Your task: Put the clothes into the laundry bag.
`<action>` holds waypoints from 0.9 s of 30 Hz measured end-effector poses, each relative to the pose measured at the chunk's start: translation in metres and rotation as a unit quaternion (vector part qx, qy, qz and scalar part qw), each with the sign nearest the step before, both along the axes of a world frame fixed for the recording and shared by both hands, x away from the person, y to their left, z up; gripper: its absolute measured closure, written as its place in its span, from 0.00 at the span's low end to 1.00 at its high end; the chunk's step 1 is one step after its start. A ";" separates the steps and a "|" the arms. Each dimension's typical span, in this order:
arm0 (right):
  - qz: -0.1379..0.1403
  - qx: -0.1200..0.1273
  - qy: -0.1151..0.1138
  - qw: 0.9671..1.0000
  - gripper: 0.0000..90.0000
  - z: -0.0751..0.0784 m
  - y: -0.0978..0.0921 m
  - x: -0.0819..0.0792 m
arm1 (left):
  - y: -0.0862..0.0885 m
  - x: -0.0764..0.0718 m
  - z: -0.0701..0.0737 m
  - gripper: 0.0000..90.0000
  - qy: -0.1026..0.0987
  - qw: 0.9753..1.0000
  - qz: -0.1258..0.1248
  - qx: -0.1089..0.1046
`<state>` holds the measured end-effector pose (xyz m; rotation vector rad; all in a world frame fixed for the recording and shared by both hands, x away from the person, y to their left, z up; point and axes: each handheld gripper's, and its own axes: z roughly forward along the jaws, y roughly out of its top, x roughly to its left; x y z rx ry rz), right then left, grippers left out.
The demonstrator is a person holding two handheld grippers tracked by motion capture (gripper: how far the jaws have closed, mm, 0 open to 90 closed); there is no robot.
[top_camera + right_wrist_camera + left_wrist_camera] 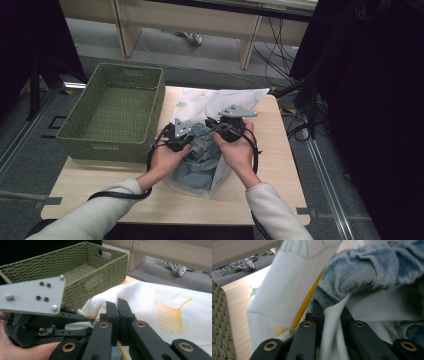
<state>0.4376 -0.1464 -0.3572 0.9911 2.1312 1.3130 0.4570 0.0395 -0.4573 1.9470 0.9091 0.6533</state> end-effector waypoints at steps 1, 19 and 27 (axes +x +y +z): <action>0.000 0.000 0.001 1.000 1.00 0.000 0.000 0.000 | 0.000 0.001 -0.001 0.88 0.003 1.000 0.000 0.006; -0.007 -0.005 0.000 1.000 1.00 -0.002 -0.005 0.003 | 0.007 -0.027 0.018 0.35 -0.065 0.996 -0.060 0.031; -0.008 -0.006 0.002 1.000 1.00 -0.002 -0.005 0.003 | 0.017 -0.067 0.026 0.32 -0.059 0.987 -0.150 0.031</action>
